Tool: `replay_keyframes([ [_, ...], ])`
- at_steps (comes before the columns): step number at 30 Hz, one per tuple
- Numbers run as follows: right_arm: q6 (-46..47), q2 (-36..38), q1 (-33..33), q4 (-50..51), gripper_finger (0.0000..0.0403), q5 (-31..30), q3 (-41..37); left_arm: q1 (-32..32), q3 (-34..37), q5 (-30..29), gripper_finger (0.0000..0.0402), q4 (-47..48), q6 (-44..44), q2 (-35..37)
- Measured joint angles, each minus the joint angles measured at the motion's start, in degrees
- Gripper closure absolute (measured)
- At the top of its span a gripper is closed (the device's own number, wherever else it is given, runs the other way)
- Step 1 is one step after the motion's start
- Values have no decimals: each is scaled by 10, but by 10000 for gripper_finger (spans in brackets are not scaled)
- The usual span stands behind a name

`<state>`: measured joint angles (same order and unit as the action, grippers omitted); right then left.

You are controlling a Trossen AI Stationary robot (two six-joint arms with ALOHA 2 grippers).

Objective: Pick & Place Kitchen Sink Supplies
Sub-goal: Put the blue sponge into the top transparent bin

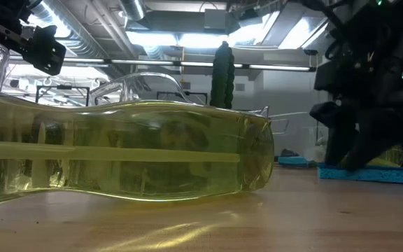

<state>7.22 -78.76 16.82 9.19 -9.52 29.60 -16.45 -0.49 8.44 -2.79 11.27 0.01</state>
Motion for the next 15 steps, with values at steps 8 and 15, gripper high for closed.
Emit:
replay_keyframes([
  [8, -1, -62, 1, -19, 229, -38, 2, 0, 0, 0, 121, 0, 0, 0],
  [15, -1, -64, 0, -30, 318, -49, 1, 0, 0, 0, 121, 0, 0, 0],
])
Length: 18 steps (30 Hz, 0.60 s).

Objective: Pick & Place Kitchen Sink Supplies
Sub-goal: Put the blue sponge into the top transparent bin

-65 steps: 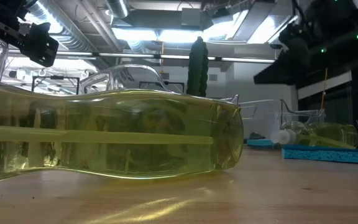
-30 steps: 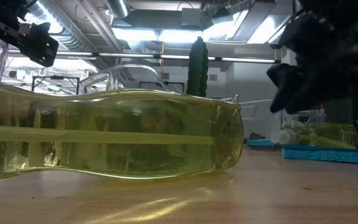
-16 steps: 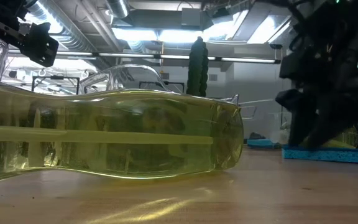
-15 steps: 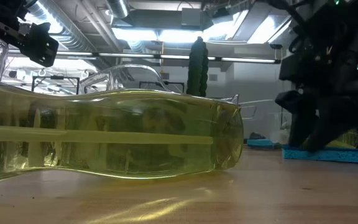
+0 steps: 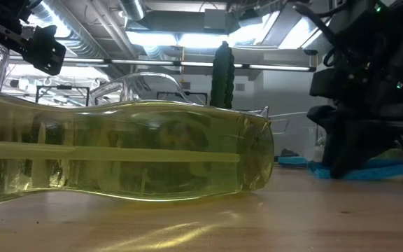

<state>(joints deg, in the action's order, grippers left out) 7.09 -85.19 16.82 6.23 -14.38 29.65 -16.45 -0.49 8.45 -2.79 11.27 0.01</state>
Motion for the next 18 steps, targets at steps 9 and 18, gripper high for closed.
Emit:
replay_keyframes([
  [9, -33, 33, -2, -30, 385, 19, -3, 0, 0, 0, 121, 0, 0, 0],
  [18, -55, 112, -33, -56, 395, 148, -2, 0, 0, 0, 121, 0, 0, 0],
])
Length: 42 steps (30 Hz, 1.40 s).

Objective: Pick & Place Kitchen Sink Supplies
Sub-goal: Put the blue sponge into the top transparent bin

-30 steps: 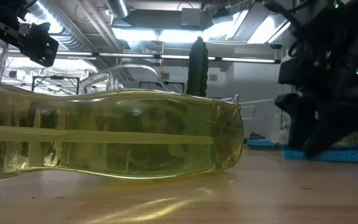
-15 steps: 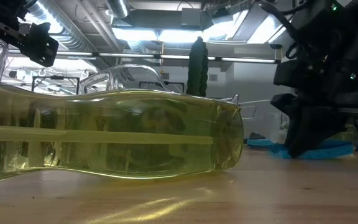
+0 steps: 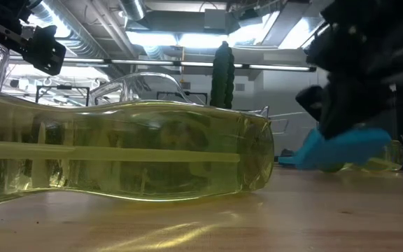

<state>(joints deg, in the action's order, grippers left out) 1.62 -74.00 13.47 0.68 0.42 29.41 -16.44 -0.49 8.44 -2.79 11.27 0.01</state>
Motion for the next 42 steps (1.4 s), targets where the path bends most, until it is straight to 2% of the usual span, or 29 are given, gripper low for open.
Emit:
replay_keyframes([
  [7, -36, 59, -19, -35, 393, 95, 0, 0, 0, 0, 121, 0, 0, 0],
  [11, -57, 103, -29, -39, 394, 128, 0, 0, 0, 0, 121, 0, 0, 0],
  [20, -101, 211, -48, -79, 391, 129, 1, 0, 0, 0, 121, 0, 0, 0],
  [23, -113, 244, -57, -87, 392, 95, 1, 0, 0, 0, 121, 0, 0, 0],
  [28, -115, 293, -76, -81, 392, -37, 1, 0, 0, 0, 121, 0, 0, 0],
  [32, -132, 328, -93, -76, 391, -106, 1, 0, 0, 0, 121, 0, 0, 0],
  [42, -140, 373, -148, -11, 391, -282, 1, 0, 0, 0, 121, 0, 0, 0],
])
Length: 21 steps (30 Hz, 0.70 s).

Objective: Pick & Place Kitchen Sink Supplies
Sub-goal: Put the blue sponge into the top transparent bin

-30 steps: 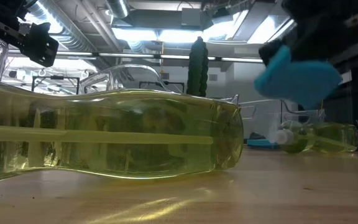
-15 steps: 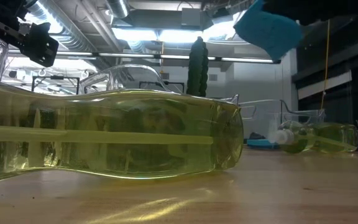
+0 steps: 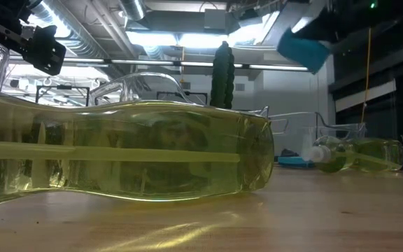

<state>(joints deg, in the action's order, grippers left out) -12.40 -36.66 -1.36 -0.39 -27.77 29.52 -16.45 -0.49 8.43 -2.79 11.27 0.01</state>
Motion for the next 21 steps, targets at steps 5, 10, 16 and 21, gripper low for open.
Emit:
replay_keyframes([
  [5, 26, -1, -26, 58, 391, -65, 0, 0, 0, 0, 121, 0, 0, 0],
  [10, 75, -4, -50, 111, 390, -71, 0, 0, 0, 0, 121, 0, 0, 0],
  [16, 98, -5, -67, 157, 390, -71, 0, 0, 0, 0, 121, 0, 0, 0],
  [21, 98, -5, -76, 158, 388, -71, 0, 0, 0, 0, 121, 0, 0, 0],
])
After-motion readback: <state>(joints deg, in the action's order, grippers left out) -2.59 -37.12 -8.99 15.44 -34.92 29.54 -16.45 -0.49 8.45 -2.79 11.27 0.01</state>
